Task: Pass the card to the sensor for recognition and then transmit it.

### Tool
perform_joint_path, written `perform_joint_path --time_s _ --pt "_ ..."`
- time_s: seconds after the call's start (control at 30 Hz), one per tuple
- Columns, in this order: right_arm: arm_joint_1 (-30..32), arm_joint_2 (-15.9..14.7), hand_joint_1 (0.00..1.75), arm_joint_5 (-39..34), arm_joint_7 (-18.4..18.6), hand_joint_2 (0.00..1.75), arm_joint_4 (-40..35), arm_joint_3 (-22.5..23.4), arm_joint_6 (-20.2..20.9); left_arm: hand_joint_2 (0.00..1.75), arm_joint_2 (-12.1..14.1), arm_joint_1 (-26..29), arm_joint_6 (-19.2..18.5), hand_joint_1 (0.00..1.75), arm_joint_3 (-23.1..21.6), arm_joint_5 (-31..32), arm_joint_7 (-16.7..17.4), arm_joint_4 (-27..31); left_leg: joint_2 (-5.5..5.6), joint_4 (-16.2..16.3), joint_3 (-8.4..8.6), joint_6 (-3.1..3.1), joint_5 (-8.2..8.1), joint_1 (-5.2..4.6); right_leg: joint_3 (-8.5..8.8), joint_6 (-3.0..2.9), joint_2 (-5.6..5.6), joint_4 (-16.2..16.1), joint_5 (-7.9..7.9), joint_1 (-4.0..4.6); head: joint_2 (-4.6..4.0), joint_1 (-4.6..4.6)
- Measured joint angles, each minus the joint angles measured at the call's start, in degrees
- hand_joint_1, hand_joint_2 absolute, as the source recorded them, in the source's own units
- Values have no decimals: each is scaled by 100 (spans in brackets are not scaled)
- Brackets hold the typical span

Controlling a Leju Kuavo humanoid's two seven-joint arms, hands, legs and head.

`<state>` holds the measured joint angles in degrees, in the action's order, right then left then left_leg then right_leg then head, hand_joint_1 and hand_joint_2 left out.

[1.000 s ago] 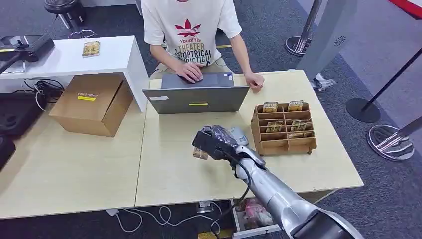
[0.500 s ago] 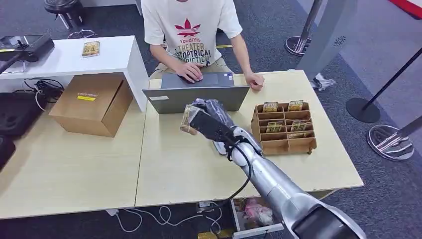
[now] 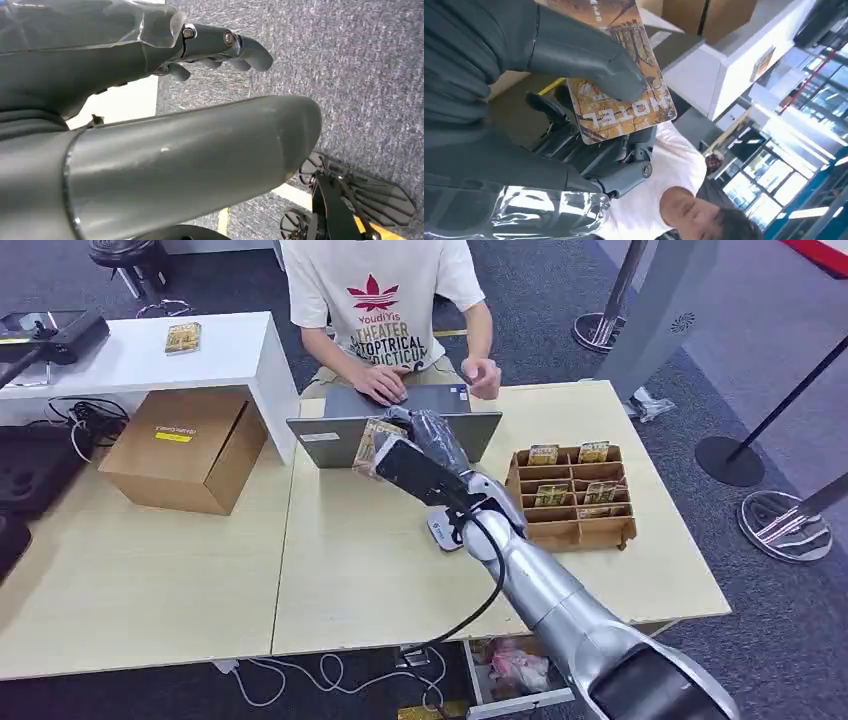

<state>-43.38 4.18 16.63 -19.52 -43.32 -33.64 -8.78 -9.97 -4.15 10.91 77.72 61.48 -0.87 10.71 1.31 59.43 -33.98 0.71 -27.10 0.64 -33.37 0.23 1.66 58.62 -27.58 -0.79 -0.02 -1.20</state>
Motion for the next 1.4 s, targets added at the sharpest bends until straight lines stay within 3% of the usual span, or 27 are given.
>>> perform_joint_path --time_s 0.27,0.63,1.07,1.4 --pt "-624 0 175 363 396 175 553 250 -462 0 4 -10 -118 0 0 212 -35 0 -1 1 0 -2 2 0 -1 -2 0 0 2 0 0 2" --pt "-1341 133 175 774 964 175 1591 562 -543 0 2 -20 43 0 0 208 148 0 0 0 -2 -2 2 0 -3 -2 0 2 2 1 0 2" --pt "-1531 400 175 885 1119 175 2013 571 -516 0 -4 -18 120 0 0 114 256 0 0 0 -3 -2 2 0 -3 -2 0 2 2 0 0 2" --pt "-1551 432 175 936 1165 175 2094 573 -523 0 -13 -4 85 0 0 127 179 0 0 0 -3 -2 2 0 -5 -2 0 1 1 0 0 2"
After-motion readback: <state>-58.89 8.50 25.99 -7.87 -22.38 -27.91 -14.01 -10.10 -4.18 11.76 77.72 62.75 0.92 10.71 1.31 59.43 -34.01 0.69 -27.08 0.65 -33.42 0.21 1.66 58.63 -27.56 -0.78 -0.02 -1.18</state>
